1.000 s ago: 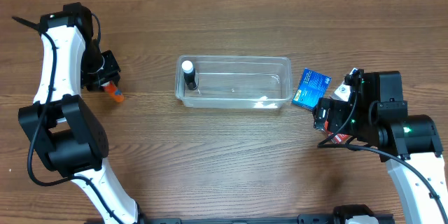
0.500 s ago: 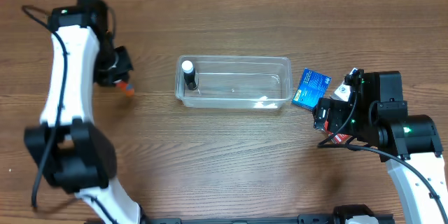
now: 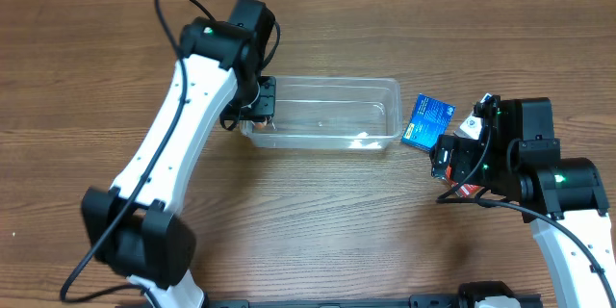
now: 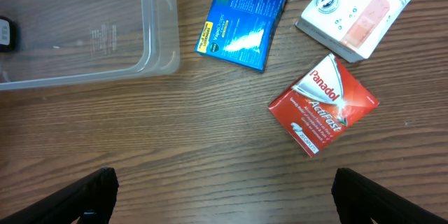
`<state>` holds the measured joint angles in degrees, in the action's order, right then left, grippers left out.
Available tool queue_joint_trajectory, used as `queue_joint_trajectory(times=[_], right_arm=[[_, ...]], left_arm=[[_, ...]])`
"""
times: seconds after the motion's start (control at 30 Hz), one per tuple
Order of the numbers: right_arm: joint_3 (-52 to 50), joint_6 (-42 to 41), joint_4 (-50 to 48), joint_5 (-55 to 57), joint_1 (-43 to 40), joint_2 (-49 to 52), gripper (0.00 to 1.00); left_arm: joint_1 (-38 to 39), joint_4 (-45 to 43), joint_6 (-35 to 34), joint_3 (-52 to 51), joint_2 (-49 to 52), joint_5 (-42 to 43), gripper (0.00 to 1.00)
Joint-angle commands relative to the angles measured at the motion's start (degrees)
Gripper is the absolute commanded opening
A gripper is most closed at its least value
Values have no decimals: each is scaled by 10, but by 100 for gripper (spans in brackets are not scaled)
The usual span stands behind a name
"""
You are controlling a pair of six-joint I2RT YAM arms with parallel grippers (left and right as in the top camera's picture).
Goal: Pack container
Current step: 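Place the orange tube upright beside the dark bottle in the container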
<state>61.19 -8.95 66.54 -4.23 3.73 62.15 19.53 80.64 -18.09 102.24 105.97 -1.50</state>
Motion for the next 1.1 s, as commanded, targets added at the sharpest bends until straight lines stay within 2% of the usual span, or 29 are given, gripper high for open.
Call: queue_joint_trajectory(times=[0.0,0.17,0.5,0.7,0.8,0.83,0.87,1.07], right_arm=[[14,3,0,0,-4,-3,100],[14,3,0,0,-4,-3,100],[14,3,0,0,-4,-3,100],[14,3,0,0,-4,-3,100],[14,3,2,0,-4,-3,100],[14,0,7,-2,-4,-3,100],[14,-1,7,-15,-4,-3,100],[18,-20,11,-44,-4,-3,100]], left_arm=[[4,-3,-12,-3,43,-2,6],[4,-16,-12,-3,96,-2,10],[3,-19,-12,-3,116,-2,40],[3,20,-1,59,107,-4,43],[3,56,3,131,94,-26,56],[2,75,3,171,85,-45,88],[0,89,3,199,78,-52,100],[-24,132,-18,243,-6,-49,100]])
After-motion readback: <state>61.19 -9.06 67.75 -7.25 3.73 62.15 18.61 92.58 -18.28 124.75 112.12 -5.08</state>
